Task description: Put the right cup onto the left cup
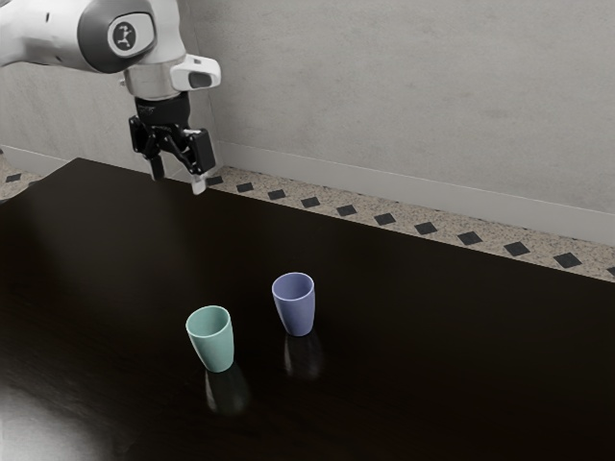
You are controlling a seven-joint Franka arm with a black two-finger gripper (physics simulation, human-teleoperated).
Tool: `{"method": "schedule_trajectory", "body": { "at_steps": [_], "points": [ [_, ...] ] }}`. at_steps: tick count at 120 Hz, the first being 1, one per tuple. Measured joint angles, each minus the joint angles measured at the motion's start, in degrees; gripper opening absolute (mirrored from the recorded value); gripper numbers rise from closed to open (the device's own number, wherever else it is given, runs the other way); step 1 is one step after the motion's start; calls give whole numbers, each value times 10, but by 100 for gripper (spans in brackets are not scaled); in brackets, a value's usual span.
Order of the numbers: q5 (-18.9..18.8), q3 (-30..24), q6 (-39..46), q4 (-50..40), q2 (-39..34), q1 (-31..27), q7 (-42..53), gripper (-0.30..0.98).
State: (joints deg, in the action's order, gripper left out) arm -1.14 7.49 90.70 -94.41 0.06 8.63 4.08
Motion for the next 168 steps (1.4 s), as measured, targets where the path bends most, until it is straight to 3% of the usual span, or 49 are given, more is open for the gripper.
{"method": "schedule_trajectory", "body": {
  "at_steps": [46,93,168],
  "points": [
    [-1,1,19,0,17,-7,-2,69],
    [20,0,65,0,72,25,-3,68],
    [69,-13,169,-16,176,26,-2,53]
  ]
}}
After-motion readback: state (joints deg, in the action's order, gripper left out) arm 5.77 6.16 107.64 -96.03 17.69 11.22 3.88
